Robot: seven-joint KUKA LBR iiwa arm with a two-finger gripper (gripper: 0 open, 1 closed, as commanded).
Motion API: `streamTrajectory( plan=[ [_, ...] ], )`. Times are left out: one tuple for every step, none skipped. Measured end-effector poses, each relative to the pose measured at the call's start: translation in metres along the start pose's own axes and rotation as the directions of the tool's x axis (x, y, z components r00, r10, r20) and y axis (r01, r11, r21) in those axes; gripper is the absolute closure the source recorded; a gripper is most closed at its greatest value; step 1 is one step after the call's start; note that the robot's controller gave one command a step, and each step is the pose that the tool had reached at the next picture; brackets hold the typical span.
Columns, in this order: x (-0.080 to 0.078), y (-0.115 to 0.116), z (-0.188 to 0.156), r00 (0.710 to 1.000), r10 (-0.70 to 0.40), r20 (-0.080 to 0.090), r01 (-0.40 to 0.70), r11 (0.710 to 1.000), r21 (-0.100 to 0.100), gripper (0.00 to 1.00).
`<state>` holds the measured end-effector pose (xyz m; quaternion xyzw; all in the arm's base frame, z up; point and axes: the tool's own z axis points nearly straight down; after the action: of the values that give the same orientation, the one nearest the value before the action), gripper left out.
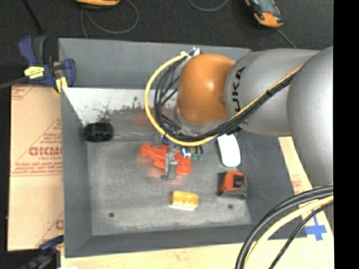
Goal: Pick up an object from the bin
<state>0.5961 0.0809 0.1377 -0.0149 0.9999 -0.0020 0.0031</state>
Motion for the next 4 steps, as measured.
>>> streamTrajectory(
  plan=[
    [-0.009, -0.003, 0.033, 0.999, -0.038, 0.001, 0.038, 0.999, -0.004, 0.0],
    [-0.007, -0.008, 0.041, 0.999, -0.041, -0.004, 0.041, 0.999, -0.003, 0.0],
    [-0.024, 0.001, 0.026, 0.999, -0.045, -0.006, 0.045, 0.999, -0.004, 0.0],
    [-0.027, 0.003, 0.021, 0.942, -0.336, 0.003, 0.336, 0.942, -0.004, 0.0]
  ],
)
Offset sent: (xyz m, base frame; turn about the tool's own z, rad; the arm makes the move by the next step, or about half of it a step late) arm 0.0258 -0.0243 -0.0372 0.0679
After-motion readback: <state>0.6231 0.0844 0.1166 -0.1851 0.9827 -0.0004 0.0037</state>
